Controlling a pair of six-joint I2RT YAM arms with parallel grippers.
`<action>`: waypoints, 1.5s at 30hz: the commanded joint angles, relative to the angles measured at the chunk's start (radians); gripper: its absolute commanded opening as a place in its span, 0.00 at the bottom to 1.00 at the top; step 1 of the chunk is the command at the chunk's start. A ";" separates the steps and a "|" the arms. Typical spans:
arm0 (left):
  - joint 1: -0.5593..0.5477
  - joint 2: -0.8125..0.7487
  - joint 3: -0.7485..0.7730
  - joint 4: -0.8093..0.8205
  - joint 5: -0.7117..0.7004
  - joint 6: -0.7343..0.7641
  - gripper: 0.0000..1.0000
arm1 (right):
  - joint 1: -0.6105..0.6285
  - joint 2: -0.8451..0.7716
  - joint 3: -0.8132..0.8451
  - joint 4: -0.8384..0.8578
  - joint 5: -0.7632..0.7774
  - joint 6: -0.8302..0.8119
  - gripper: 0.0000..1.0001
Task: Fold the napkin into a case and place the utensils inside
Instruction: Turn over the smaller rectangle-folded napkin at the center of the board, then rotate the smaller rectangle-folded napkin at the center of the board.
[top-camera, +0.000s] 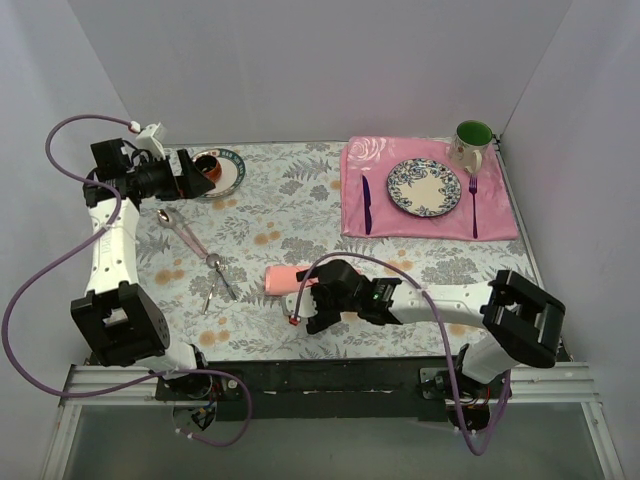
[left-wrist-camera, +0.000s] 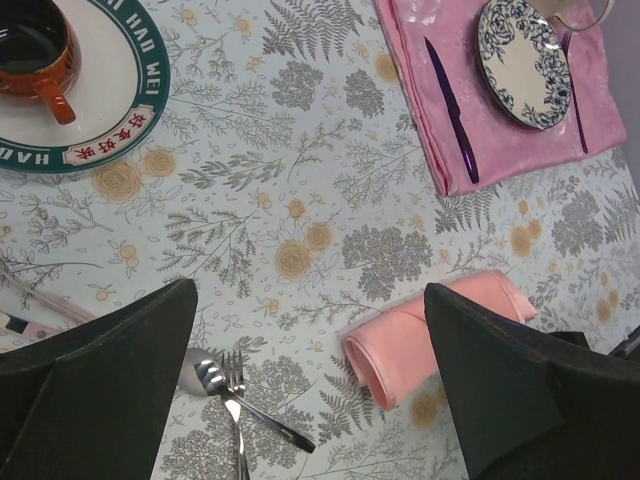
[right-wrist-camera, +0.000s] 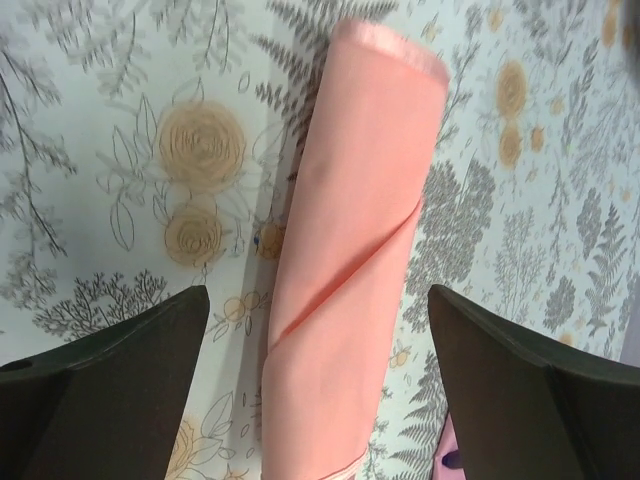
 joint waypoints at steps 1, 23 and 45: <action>0.004 -0.149 -0.108 0.200 -0.030 -0.056 0.98 | 0.003 -0.090 0.166 -0.120 -0.153 0.120 0.99; -0.595 -0.171 -0.468 -0.249 -0.112 0.725 0.35 | -0.510 -0.017 0.280 -0.729 -0.767 0.413 0.15; -0.674 0.090 -0.544 -0.004 -0.215 0.572 0.22 | -0.539 0.146 0.290 -0.718 -0.998 0.445 0.15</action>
